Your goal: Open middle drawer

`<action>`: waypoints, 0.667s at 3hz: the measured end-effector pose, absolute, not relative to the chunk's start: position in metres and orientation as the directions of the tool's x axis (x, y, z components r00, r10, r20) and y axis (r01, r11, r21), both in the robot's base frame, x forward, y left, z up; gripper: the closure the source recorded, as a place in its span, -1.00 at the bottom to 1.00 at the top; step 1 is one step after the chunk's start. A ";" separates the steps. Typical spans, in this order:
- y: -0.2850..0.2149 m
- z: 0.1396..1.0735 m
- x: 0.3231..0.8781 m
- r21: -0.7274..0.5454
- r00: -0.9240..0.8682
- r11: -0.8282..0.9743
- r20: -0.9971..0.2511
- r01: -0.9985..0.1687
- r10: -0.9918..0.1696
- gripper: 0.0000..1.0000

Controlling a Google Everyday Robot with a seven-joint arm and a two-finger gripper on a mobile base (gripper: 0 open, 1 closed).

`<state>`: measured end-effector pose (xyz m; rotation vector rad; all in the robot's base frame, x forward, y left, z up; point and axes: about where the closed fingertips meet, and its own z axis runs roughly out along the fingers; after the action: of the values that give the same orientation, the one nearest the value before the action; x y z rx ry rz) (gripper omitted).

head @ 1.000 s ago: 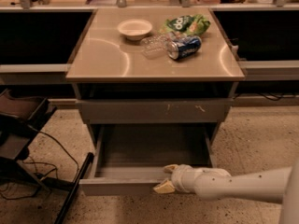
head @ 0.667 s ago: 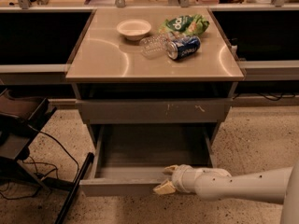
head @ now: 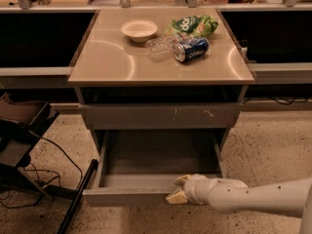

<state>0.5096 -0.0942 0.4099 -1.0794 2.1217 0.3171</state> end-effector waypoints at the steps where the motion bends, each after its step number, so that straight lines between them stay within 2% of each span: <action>1: -0.105 0.408 0.503 -0.105 -0.402 0.635 -0.692 -0.766 -0.600 1.00; 2: -0.102 0.411 0.502 -0.105 -0.402 0.635 -0.692 -0.766 -0.600 1.00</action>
Offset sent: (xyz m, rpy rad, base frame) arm -0.4996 0.0381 -0.1663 0.2275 -0.1626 -0.5206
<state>0.5020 -0.1022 0.4106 -1.0613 2.1379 0.2969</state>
